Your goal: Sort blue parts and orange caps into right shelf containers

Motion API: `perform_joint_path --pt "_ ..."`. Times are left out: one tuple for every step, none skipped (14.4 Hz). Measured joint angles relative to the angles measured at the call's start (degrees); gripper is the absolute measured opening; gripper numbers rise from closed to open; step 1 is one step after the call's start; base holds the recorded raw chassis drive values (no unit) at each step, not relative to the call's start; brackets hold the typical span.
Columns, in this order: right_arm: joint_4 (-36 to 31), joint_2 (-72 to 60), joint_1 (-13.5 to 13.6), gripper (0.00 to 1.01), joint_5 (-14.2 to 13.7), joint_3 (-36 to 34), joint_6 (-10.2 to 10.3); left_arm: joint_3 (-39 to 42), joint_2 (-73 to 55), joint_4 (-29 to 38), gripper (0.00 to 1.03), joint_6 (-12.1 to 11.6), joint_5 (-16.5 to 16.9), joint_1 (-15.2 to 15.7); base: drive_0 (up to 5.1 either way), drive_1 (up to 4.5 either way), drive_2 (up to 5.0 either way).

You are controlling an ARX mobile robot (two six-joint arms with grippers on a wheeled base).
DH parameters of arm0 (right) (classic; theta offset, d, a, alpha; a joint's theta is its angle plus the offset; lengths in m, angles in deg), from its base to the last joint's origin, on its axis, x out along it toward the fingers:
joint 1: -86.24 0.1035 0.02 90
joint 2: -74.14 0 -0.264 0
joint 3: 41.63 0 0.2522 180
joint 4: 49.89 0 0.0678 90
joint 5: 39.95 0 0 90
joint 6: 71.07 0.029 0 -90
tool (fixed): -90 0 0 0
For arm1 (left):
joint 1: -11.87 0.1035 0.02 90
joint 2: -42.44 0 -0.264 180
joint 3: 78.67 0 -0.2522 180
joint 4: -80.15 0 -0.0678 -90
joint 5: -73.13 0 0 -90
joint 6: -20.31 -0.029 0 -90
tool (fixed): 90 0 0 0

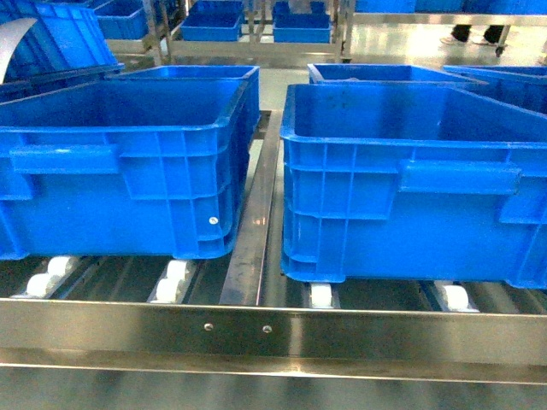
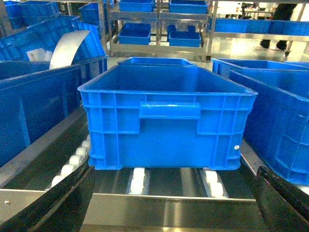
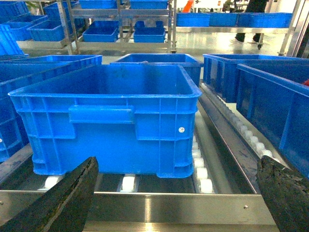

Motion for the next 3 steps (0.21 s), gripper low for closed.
perform_joint_path --pt "0.0 0.0 0.0 0.98 0.0 0.0 0.0 0.0 0.0 0.0 0.98 0.0 0.0 0.0 0.0 0.00 0.0" --pt "0.0 0.0 0.0 0.98 0.0 0.0 0.0 0.0 0.0 0.0 0.98 0.0 0.0 0.0 0.0 0.00 0.0" --pt "0.0 0.0 0.0 0.98 0.0 0.0 0.0 0.0 0.0 0.0 0.98 0.0 0.0 0.0 0.0 0.00 0.0"
